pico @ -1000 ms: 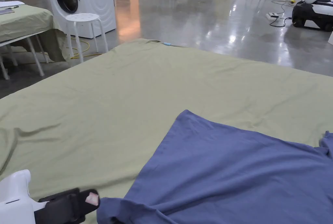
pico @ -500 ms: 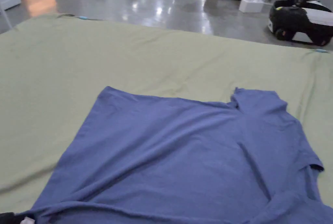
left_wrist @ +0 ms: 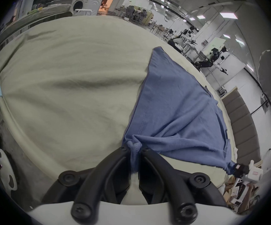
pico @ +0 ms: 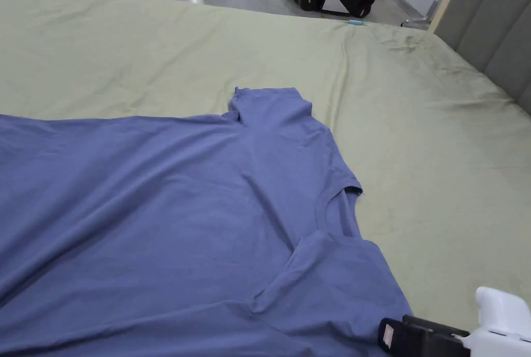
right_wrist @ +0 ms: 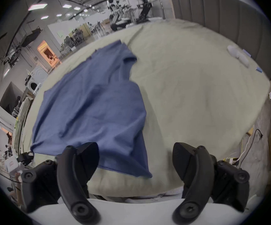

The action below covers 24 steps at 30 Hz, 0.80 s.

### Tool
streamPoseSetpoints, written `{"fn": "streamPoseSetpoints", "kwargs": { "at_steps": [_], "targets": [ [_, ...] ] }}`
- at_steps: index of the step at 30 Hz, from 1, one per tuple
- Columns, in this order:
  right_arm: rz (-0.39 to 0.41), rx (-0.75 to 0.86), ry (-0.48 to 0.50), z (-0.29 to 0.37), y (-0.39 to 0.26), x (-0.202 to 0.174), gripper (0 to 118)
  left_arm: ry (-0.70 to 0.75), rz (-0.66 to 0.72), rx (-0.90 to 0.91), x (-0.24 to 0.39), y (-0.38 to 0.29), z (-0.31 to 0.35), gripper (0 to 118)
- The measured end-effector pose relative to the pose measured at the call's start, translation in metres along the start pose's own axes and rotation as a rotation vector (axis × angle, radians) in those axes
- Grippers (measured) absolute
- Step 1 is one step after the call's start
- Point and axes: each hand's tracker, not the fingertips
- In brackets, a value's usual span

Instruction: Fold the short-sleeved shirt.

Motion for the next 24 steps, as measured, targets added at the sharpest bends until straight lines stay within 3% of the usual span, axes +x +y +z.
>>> {"fn": "streamPoseSetpoints", "kwargs": {
  "at_steps": [1, 2, 3, 5, 6, 9, 14, 16, 20, 24],
  "targets": [
    [0.009, -0.049, -0.04, -0.008, -0.002, -0.001, 80, 0.004, -0.001, 0.008, 0.003, 0.001, 0.0, 8],
    [0.022, -0.079, -0.055, -0.011, -0.004, -0.002, 54, 0.016, -0.002, 0.014, 0.007, -0.002, 0.0, 8],
    [0.061, -0.047, -0.091, -0.007, -0.006, -0.004, 45, 0.025, -0.012, 0.011, 0.009, -0.001, 0.001, 8],
    [0.053, -0.028, -0.022, 0.011, -0.003, -0.009, 17, 0.021, -0.006, -0.046, 0.008, 0.016, 0.006, 8],
    [0.036, -0.006, -0.043, 0.017, -0.001, -0.01, 16, 0.007, 0.032, -0.075, 0.007, 0.023, 0.008, 8],
    [-0.038, 0.055, 0.086, 0.036, 0.016, -0.007, 12, -0.1, 0.142, -0.025, -0.001, 0.045, 0.015, 8],
    [-0.014, 0.164, 0.15, 0.039, 0.078, -0.024, 12, -0.036, -0.039, 0.057, 0.024, 0.108, 0.01, 8],
    [-0.005, 0.199, 0.112, 0.027, 0.105, -0.029, 12, -0.045, -0.052, 0.061, 0.032, 0.13, -0.007, 8],
    [-0.065, 0.182, 0.114, -0.014, 0.155, -0.031, 12, -0.035, -0.092, 0.065, 0.05, 0.168, -0.047, 8],
    [-0.003, 0.151, 0.009, -0.053, 0.181, -0.042, 12, 0.059, -0.158, -0.002, 0.065, 0.189, -0.091, 8]
  ]
}}
